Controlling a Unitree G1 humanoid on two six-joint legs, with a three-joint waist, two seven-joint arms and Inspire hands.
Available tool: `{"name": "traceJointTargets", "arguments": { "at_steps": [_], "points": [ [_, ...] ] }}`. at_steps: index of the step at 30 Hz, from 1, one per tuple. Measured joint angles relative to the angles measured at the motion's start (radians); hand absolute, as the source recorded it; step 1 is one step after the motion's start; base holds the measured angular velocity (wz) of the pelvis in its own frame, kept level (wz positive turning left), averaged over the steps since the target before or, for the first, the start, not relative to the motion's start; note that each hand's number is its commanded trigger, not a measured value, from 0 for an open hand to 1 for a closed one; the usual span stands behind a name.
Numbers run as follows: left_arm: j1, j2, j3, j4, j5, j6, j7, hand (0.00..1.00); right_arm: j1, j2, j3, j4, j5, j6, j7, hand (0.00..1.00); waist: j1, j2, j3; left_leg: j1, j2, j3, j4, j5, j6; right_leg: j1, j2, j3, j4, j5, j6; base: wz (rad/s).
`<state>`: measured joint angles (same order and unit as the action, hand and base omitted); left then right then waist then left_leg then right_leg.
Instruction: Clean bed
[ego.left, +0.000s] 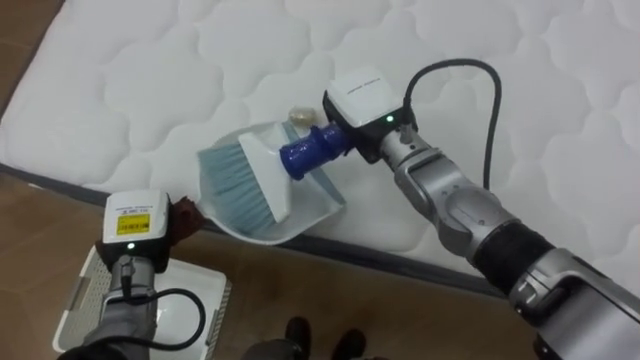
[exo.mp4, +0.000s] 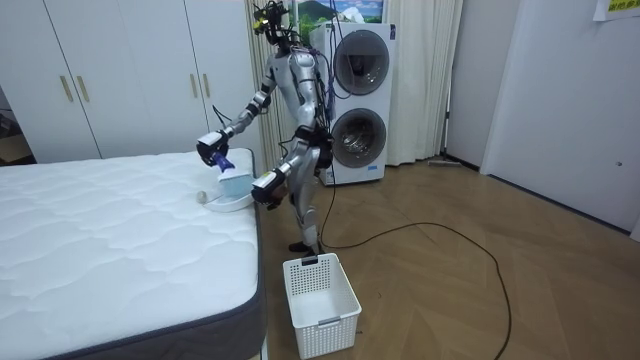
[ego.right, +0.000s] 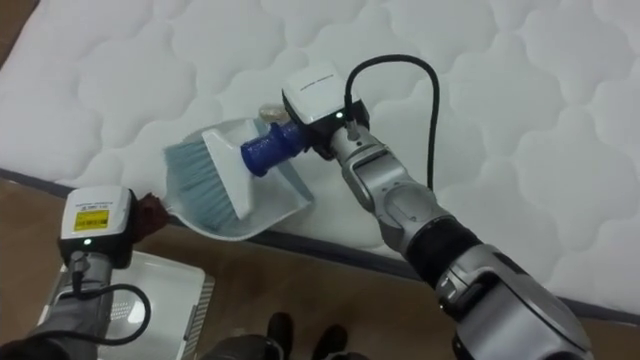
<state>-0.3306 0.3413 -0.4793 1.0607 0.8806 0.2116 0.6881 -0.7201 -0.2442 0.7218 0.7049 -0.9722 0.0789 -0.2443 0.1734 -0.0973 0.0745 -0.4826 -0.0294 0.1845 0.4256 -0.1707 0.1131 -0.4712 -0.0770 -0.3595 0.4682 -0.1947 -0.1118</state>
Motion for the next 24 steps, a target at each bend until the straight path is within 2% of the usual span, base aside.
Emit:
{"name": "traceJointTargets", "arguments": {
  "at_steps": [4,6,7,11,13,19,24],
  "points": [
    [0.0,0.0,0.009,0.006,0.018,-0.001,-0.001,1.0,0.019,-0.035,-0.025,0.018,0.077,-0.019,-0.041,1.0,-0.01,-0.003,-0.0002,0.018,-0.002,0.001,-0.007,0.002,0.004,0.017,-0.002,-0.001,0.001,0.0,0.001,0.0],
    [0.0,0.004,0.01,0.016,0.03,-0.001,0.0,1.0,0.053,-0.053,-0.047,0.026,0.135,-0.019,-0.075,1.0,-0.011,-0.011,-0.0041,0.031,-0.003,0.001,-0.012,0.003,0.004,0.029,-0.002,-0.001,-0.002,-0.001,0.003,0.02],
    [0.0,0.008,0.009,0.018,0.032,-0.002,0.003,1.0,0.079,-0.069,-0.064,0.032,0.175,-0.025,-0.097,1.0,-0.022,-0.012,-0.0043,0.036,-0.003,-0.001,-0.011,0.003,0.004,0.036,-0.002,-0.002,-0.003,-0.002,0.005,0.08],
    [0.0,0.025,0.009,0.044,0.026,-0.001,0.02,1.0,0.125,-0.082,-0.117,0.096,0.288,-0.033,-0.166,1.0,-0.056,-0.012,-0.0038,0.039,-0.003,-0.003,-0.002,0.002,0.005,0.047,-0.002,-0.002,-0.003,-0.003,0.007,0.04],
    [-0.005,0.031,0.01,0.049,0.028,0.001,0.033,1.0,0.168,-0.104,-0.164,0.12,0.356,-0.032,-0.209,1.0,-0.072,-0.012,-0.0038,0.04,-0.002,-0.003,-0.002,0.0,0.008,0.047,-0.002,-0.001,-0.003,-0.004,0.008,0.0],
    [-0.001,0.039,0.047,0.072,0.038,0.005,0.046,1.0,0.268,-0.109,-0.326,0.153,0.483,-0.018,-0.291,1.0,-0.108,-0.012,-0.0037,0.039,-0.001,-0.003,-0.001,-0.001,0.009,0.047,0.004,0.011,-0.013,-0.007,0.009,-0.01],
    [0.003,0.064,0.051,0.07,0.059,0.008,0.052,1.0,0.308,-0.127,-0.362,0.171,0.601,-0.012,-0.329,1.0,-0.121,-0.013,-0.0044,0.042,0.005,0.004,0.008,-0.001,0.009,0.05,0.008,0.017,-0.011,-0.003,0.007,-0.05]
  ]
}}
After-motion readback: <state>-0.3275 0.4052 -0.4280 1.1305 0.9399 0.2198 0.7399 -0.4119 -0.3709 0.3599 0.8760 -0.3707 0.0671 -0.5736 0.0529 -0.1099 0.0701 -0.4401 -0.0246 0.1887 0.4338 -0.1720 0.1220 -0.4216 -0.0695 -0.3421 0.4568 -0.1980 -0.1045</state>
